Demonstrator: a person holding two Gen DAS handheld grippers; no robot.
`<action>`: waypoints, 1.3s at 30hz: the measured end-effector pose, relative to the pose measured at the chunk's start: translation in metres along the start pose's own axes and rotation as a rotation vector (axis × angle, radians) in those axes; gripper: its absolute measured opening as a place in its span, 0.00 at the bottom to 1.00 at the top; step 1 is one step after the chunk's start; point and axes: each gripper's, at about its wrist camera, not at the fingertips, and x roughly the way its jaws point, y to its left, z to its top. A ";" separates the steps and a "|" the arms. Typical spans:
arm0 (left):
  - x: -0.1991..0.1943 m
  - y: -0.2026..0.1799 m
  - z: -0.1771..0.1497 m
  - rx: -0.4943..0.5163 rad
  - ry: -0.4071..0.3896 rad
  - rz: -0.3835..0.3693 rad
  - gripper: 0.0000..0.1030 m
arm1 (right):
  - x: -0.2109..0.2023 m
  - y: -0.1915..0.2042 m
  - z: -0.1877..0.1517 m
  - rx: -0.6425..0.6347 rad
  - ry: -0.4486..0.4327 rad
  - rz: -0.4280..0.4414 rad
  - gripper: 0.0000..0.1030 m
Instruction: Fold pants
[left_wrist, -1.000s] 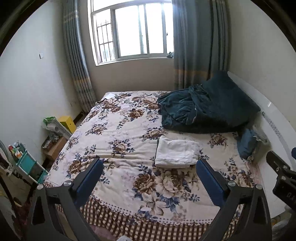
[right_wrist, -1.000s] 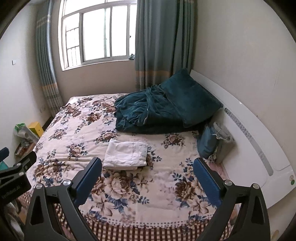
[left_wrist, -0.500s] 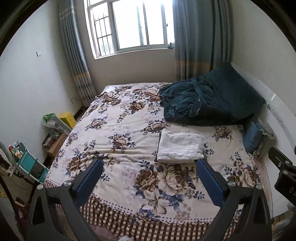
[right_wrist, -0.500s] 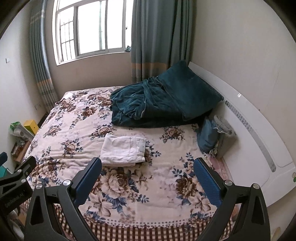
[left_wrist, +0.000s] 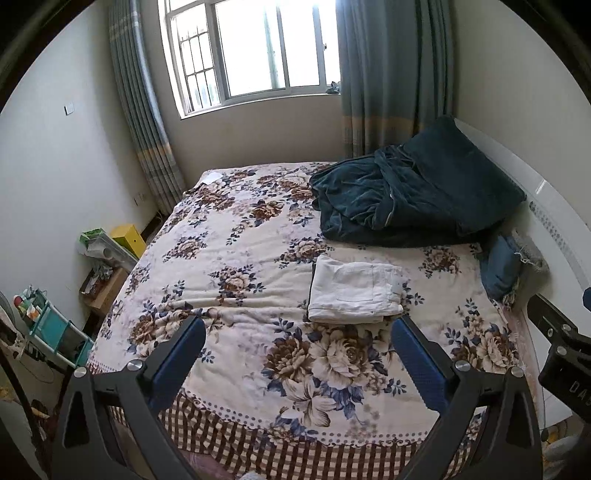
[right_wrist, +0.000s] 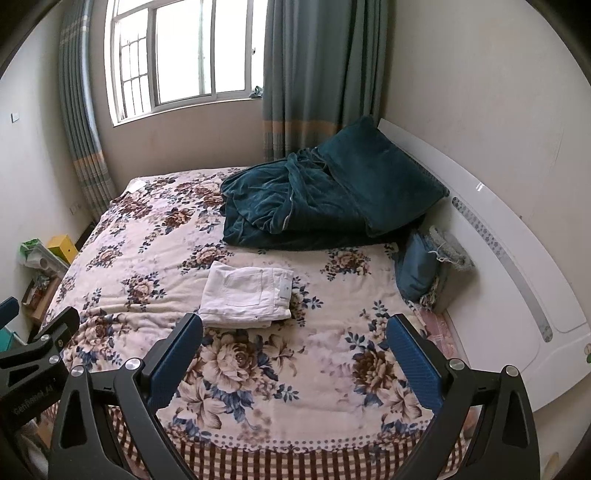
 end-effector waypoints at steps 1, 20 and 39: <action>0.000 0.000 0.000 -0.001 0.000 -0.001 1.00 | 0.001 0.000 -0.001 0.002 0.003 0.003 0.98; -0.001 -0.008 0.004 0.002 -0.009 -0.011 1.00 | 0.007 -0.001 -0.014 0.003 0.011 0.009 0.99; -0.002 -0.012 0.005 -0.005 -0.004 -0.007 1.00 | 0.007 -0.001 -0.014 0.006 0.017 0.018 0.99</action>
